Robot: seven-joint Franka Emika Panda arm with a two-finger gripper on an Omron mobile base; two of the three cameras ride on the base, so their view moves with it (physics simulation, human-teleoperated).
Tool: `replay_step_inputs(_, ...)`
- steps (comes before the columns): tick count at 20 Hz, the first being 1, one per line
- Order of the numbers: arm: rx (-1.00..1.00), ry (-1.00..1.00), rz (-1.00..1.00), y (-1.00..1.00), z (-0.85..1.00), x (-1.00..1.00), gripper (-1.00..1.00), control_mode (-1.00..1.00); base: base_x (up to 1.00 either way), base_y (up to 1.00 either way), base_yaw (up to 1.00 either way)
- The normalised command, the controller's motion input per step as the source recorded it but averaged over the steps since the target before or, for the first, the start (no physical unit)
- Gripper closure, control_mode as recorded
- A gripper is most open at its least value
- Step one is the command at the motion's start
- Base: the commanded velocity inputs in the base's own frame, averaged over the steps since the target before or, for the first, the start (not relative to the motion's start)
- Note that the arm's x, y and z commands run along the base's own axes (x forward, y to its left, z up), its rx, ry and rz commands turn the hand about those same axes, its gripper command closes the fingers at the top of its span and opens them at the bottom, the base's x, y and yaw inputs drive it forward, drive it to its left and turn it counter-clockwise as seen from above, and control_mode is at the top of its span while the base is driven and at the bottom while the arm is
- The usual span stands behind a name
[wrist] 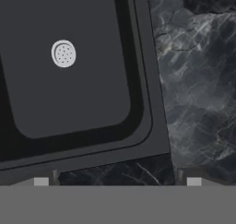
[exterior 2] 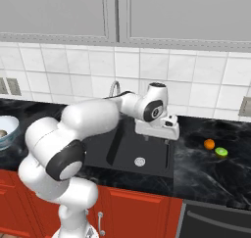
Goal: There is a mixed pile of frozen fruits and vegetables on the counter. Locate all the frozen vegetables and place the items in a bowl on the counter. Take all the frozen fruits and defrost them in a running sink.
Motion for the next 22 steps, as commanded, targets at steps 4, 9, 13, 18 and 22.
replay_step_inputs(4, 0.0, -0.18, 0.0, -0.49, -0.15, 0.0, -1.0, -1.0, 0.0, 0.0, 0.0)
replay_step_inputs(9, 0.0, -0.12, 0.0, -0.5, -0.07, 0.01, -1.0, -1.0, 0.0, 0.0, 0.0)
replay_step_inputs(13, 0.0, -0.02, 0.0, -0.34, -0.14, 0.21, -1.0, -1.0, 0.0, 0.0, 0.0)
replay_step_inputs(18, 0.0, 0.0, 0.0, -0.41, 0.0, 0.41, -1.0, -1.0, 0.0, 0.0, 0.0)
replay_step_inputs(22, 0.0, 0.0, 0.0, -0.63, 0.01, 0.14, -1.0, -1.0, 0.0, 0.0, 0.0)
